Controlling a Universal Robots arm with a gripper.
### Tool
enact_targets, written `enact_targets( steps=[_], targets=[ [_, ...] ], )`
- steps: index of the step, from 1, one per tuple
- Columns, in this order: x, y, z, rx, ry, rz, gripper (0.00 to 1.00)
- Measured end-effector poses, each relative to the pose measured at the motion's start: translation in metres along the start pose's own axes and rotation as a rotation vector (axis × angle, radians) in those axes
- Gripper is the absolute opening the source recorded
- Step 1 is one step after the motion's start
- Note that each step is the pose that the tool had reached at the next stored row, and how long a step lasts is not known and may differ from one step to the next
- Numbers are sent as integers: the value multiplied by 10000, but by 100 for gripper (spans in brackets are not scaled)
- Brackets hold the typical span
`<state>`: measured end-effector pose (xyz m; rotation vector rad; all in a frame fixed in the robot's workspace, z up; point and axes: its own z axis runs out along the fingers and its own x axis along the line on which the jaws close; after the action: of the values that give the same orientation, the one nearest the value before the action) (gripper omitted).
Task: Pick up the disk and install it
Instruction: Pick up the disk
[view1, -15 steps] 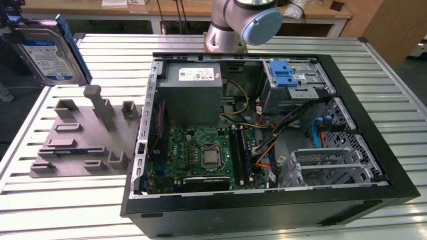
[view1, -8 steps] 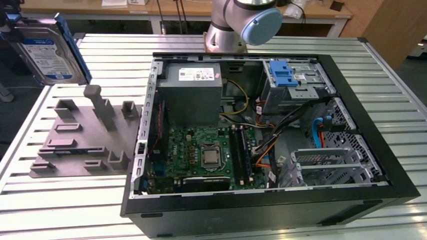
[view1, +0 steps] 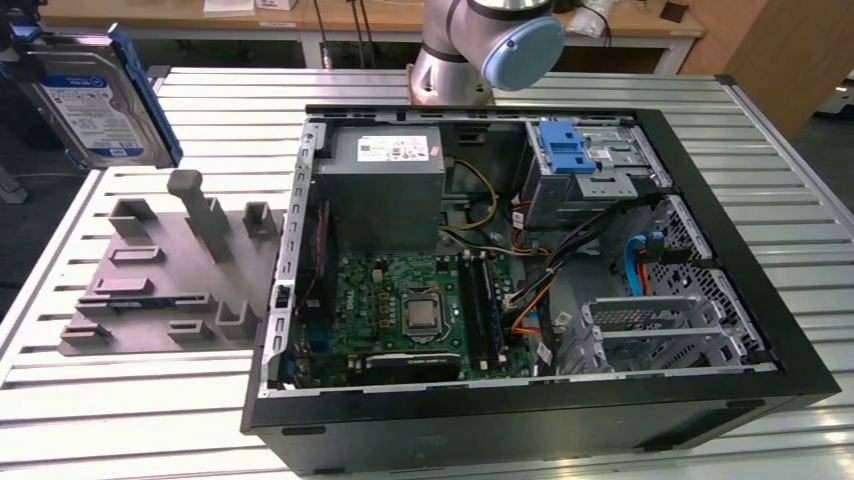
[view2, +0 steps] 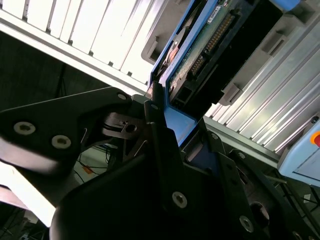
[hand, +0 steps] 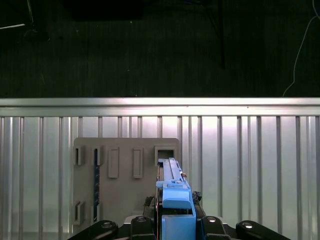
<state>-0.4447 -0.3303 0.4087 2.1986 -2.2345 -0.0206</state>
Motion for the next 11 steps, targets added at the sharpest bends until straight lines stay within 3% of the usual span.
enact_targets(
  steps=[11],
  targets=[
    [0,1,-43,-1,0,0,36]
  ],
)
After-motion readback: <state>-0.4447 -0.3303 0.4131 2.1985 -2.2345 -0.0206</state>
